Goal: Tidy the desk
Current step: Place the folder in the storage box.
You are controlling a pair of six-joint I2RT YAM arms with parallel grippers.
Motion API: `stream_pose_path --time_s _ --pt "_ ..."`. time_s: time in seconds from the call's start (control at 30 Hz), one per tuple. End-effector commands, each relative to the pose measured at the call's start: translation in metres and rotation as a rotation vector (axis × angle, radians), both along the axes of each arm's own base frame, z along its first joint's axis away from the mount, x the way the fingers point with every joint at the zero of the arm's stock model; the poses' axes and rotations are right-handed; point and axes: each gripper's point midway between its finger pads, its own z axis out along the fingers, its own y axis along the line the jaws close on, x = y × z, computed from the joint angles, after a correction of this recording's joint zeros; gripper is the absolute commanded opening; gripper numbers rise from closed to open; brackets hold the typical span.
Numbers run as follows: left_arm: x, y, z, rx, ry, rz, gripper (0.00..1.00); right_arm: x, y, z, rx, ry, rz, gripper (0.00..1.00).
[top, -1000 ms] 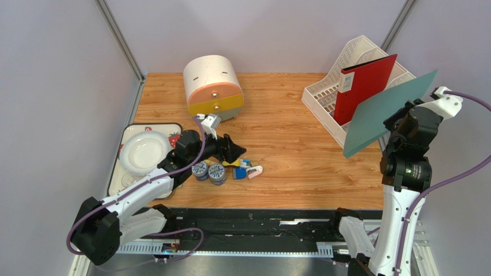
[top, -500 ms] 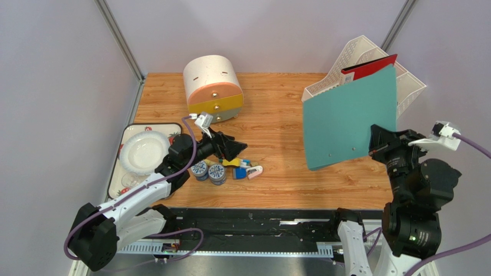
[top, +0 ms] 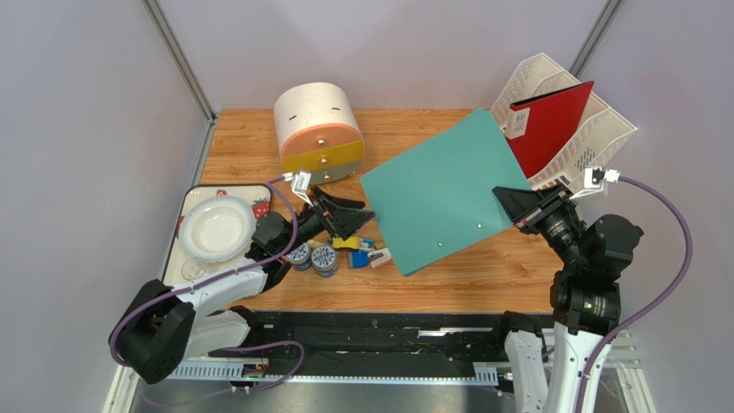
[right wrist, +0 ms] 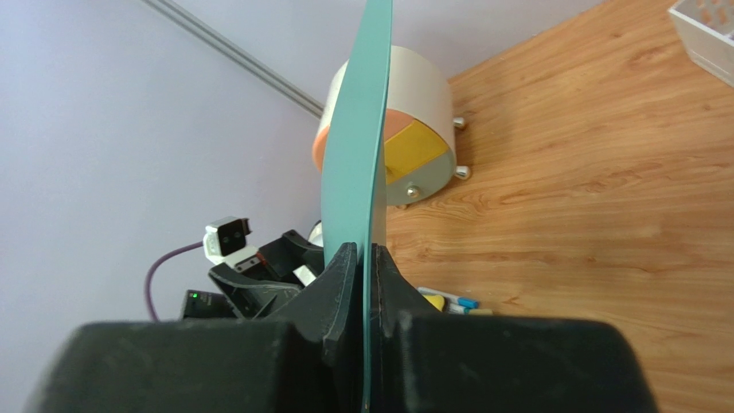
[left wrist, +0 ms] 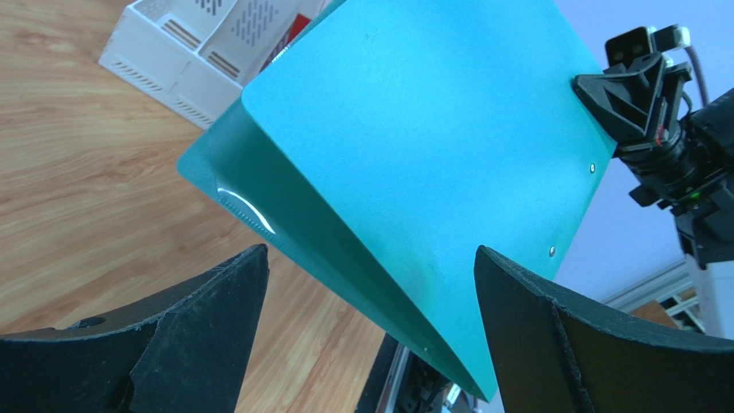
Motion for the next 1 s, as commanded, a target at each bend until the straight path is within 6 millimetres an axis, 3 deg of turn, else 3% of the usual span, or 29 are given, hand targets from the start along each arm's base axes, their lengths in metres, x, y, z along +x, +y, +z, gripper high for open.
stream_pose_path --time_s 0.0,0.33,0.97 --pt "-0.006 -0.001 0.031 -0.146 -0.089 -0.013 0.97 -0.016 0.018 0.045 0.043 -0.168 0.107 0.00" --pt "0.004 -0.013 0.016 -0.204 -0.044 -0.027 0.98 -0.018 0.024 0.049 0.081 -0.185 0.162 0.00" --pt "-0.017 -0.027 0.064 -0.270 -0.220 -0.095 0.98 -0.011 0.027 0.033 0.080 -0.099 0.197 0.00"
